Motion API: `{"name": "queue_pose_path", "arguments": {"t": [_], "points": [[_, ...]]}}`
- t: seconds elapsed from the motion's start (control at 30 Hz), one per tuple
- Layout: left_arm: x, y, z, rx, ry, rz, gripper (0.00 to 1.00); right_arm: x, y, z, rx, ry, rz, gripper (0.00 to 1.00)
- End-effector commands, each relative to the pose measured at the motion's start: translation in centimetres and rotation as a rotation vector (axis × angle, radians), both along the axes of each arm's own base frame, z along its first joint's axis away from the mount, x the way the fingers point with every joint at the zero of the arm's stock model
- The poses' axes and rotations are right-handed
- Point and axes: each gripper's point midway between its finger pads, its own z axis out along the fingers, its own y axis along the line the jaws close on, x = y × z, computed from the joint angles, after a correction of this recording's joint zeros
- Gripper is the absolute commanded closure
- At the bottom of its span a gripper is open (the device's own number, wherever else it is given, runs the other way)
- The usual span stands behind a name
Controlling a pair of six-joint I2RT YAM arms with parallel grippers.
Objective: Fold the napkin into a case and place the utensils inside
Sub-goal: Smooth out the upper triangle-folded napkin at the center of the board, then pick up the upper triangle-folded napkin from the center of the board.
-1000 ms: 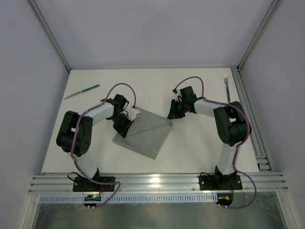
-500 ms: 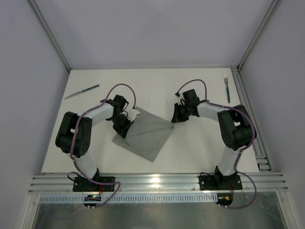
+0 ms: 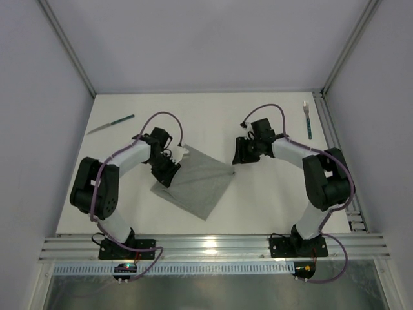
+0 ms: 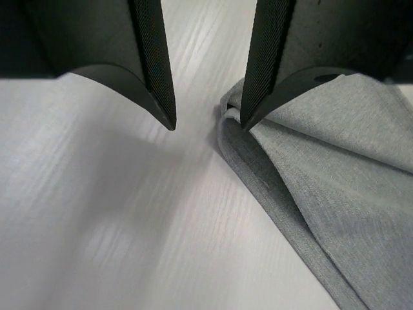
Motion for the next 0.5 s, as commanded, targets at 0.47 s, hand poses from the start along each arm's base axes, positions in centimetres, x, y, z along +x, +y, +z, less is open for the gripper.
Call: {"name": "queue_pose_path", "arguments": {"t": [0.47], "points": [[-2.0, 4.1, 2.6, 0.055, -0.09, 0.079, 0.67, -17.1, 12.8, 8.6, -0.058, -0.796, 0.963, 0.39]]}}
